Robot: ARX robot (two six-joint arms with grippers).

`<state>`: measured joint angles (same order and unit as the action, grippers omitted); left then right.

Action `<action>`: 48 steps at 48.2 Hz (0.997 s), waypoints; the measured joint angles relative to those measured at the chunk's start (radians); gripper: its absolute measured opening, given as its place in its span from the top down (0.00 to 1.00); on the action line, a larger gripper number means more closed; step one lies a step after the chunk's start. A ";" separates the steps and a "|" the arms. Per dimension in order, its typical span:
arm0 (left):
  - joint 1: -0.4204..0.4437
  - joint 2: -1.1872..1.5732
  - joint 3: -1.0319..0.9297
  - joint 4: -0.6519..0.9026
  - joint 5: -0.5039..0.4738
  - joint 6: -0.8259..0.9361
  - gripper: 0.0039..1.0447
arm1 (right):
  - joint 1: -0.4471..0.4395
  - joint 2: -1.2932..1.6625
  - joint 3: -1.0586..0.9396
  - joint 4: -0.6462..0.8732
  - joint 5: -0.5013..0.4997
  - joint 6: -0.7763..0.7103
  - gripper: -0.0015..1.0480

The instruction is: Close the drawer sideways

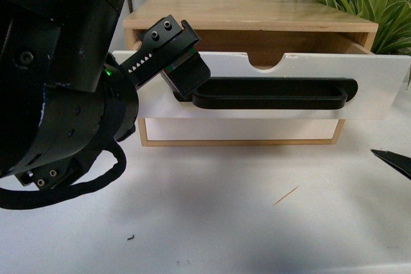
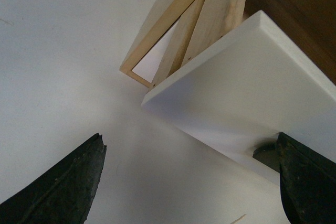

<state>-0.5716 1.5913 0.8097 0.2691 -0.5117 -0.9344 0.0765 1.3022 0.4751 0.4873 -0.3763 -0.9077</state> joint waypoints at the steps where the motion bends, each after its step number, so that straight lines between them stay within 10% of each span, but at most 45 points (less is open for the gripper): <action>1: 0.001 0.002 0.001 0.000 0.000 0.003 0.05 | 0.003 0.010 0.006 0.004 0.004 0.001 0.09; 48: 0.131 0.298 0.347 -0.038 0.148 0.115 0.05 | 0.047 0.502 0.512 -0.043 0.133 0.104 0.09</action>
<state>-0.4404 1.8889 1.1568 0.2310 -0.3637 -0.8192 0.1234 1.8046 0.9867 0.4438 -0.2436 -0.8040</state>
